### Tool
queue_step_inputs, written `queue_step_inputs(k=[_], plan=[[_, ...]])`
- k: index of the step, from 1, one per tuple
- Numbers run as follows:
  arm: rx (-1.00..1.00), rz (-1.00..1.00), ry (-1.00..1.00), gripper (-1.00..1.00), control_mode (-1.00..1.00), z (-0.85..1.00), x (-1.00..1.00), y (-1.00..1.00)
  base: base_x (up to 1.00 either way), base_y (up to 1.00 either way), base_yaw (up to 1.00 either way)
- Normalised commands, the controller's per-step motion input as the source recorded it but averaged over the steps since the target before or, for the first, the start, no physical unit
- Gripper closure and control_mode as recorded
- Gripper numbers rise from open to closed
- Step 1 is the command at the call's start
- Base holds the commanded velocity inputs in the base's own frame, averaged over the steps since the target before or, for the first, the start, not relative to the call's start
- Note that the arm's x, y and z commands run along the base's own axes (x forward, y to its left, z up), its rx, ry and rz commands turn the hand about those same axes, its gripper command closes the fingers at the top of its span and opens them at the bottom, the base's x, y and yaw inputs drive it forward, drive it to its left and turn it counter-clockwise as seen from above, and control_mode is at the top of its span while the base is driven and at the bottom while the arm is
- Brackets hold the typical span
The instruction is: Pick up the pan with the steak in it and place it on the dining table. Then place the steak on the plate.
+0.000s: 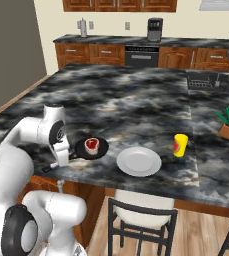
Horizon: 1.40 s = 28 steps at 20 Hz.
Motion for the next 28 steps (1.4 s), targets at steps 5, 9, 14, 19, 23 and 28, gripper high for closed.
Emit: queue_step_inputs(k=[5,9,14,19,23,28], plan=[[0.11,0.0,-0.3,-1.0,-1.0,0.73,-0.2,-0.03,0.0,0.0,0.0],[0.03,0.01,-0.1,-1.0,-1.0,0.36,0.11,0.0,0.0,0.0,0.0],[-0.02,0.02,0.01,-1.0,-1.0,0.01,0.12,0.0,0.0,0.0,0.0],[-0.03,0.01,-0.03,-1.0,-1.0,-0.01,-0.08,0.02,0.0,0.0,0.0],[0.0,0.0,-0.14,-1.0,-1.0,0.16,-0.11,0.0,0.0,0.0,0.0],[-0.01,0.01,-0.06,-1.0,-1.0,0.12,0.3,0.0,0.0,0.0,0.0]])
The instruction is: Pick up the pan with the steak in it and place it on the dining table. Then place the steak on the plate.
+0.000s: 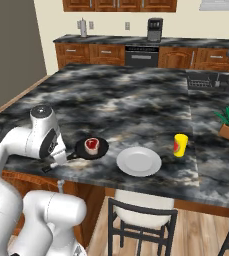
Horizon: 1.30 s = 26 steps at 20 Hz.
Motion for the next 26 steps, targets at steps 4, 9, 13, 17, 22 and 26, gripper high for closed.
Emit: queue_step_inputs(k=[4,9,13,17,22,26], plan=[[-0.05,0.04,0.0,-1.0,-1.0,0.02,0.48,0.0,0.0,0.0,0.0],[-0.09,0.05,0.05,-1.0,-1.0,0.0,0.58,-0.04,0.0,0.0,0.0],[-0.08,0.06,0.12,-1.0,-1.0,0.0,0.7,-0.05,0.0,0.0,0.0],[-0.09,0.1,0.16,-1.0,-1.0,0.0,0.58,-0.17,0.0,0.0,0.0],[-0.05,0.14,0.1,-1.0,-1.0,-0.06,0.39,-0.36,0.0,0.0,0.0],[-0.04,0.22,0.07,-1.0,-1.0,-0.22,0.21,-0.54,0.0,0.0,0.0]])
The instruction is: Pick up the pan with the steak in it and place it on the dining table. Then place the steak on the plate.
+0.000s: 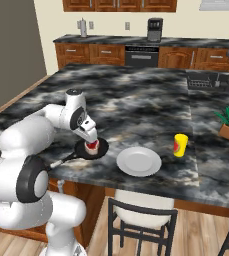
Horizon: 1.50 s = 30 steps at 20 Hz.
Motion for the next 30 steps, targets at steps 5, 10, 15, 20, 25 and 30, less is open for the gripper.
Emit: queue_step_inputs(k=[5,10,15,20,25,30], plan=[[-0.02,0.2,0.02,-1.0,-1.0,-0.17,0.03,-0.29,0.0,0.0,0.0],[0.0,0.01,0.0,-1.0,-1.0,-0.01,0.0,0.0,0.0,0.0,0.0],[-0.01,0.08,-0.02,-1.0,-1.0,-0.2,-0.11,0.0,0.0,0.0,0.0],[-0.01,0.1,-0.06,-1.0,-1.0,-0.26,-0.22,0.0,0.0,0.0,0.0],[0.0,0.09,-0.17,-1.0,-1.0,-0.07,0.07,0.0,0.0,0.0,0.0],[0.0,0.08,-0.23,-1.0,-1.0,0.0,0.32,0.02,0.0,0.0,0.0]])
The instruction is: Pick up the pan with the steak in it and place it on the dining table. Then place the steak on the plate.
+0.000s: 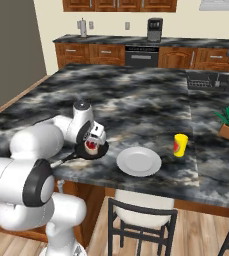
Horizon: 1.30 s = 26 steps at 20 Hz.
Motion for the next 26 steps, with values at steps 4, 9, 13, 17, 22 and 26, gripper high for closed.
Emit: queue_step_inputs(k=[4,9,13,17,22,26], plan=[[-0.01,0.1,-0.23,-1.0,-1.0,-0.01,0.42,0.14,0.0,0.0,0.0],[-0.08,0.13,-0.09,-1.0,-1.0,-0.12,0.32,0.06,0.0,0.0,0.0],[-0.05,0.03,0.0,-1.0,-1.0,-0.04,0.0,0.01,0.0,0.0,0.0],[-0.06,0.03,0.0,-1.0,-1.0,-0.17,0.12,0.0,0.0,0.0,0.0],[-0.05,0.06,0.04,-1.0,-1.0,-0.24,0.24,0.0,0.0,0.0,0.0],[-0.01,0.05,0.06,-1.0,-1.0,-0.28,0.29,0.0,0.0,0.0,0.0]])
